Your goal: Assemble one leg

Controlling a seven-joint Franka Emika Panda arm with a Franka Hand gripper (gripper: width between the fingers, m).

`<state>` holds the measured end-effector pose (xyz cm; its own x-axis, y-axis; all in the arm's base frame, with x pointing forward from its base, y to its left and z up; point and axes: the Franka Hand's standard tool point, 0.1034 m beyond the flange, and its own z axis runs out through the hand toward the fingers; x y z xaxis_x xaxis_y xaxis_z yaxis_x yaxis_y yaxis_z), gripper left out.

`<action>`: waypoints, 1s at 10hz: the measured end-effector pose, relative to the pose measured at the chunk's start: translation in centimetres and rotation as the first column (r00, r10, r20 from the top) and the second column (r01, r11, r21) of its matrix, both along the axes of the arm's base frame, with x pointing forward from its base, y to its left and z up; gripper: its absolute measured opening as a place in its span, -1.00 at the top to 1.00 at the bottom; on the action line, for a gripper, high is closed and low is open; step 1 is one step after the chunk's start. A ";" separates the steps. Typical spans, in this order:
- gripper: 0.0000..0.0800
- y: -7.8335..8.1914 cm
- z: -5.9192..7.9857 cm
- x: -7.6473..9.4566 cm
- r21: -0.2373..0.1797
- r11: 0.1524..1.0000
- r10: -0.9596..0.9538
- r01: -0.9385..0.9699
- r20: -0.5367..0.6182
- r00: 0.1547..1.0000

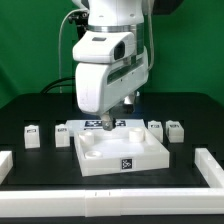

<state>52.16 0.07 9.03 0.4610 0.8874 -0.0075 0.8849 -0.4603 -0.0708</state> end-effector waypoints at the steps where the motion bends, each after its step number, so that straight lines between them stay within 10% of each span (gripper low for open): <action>1: -0.63 0.0 0.0 0.0 0.000 1.000 0.000 0.000 0.000 1.000; 5: -0.63 -3.7 -2.2 -4.8 0.040 0.929 0.364 -0.369 0.088 0.927; 7: -0.63 -4.2 -2.7 -5.5 -0.054 0.802 0.596 -0.595 0.141 0.790; 10: -0.63 -4.3 -3.0 -5.9 -0.052 0.805 0.592 -0.591 0.131 0.795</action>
Offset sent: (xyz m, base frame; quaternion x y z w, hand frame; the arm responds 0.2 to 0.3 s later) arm -0.0684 -0.0069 -0.0221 -0.0256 0.1588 -0.2609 0.9519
